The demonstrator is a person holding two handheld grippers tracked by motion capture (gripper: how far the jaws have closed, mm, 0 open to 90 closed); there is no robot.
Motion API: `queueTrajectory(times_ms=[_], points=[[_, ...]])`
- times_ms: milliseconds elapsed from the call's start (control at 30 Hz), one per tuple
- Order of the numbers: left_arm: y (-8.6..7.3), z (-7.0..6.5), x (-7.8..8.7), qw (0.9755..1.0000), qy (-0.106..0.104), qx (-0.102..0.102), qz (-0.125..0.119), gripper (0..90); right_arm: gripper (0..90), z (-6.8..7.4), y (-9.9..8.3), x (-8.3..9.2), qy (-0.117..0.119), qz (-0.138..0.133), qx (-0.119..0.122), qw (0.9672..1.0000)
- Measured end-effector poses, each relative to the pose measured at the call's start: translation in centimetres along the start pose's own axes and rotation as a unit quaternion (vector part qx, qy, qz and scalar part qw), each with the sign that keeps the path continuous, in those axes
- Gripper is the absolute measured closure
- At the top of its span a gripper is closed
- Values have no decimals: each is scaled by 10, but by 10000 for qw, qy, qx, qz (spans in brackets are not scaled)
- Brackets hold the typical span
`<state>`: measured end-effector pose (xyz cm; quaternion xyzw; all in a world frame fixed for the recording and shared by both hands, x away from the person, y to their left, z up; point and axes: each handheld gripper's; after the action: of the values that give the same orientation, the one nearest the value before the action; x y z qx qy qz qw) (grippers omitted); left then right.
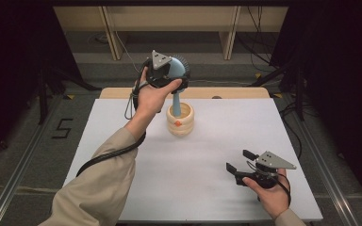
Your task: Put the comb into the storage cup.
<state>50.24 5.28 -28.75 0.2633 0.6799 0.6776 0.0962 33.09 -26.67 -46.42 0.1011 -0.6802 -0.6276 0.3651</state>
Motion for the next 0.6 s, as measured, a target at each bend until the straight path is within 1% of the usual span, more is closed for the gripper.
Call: queueTrajectory(times_ms=[367,600], points=[[-2,1,-5,10000,11,4,49,194,158,0,0,0,2,-13,-13,10000],[-1,1,-7,10000,-17,-19,51,194,158,0,0,0,4,-36,-16,10000]])
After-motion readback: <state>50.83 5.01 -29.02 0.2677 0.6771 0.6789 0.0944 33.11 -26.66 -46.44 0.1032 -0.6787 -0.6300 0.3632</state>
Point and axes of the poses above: each handheld gripper's, and its own axes: x roughly backward along the jaws, y roughly out of its top, z roughly to its left, and after that the axes turned 2 degrees about x, right-handed
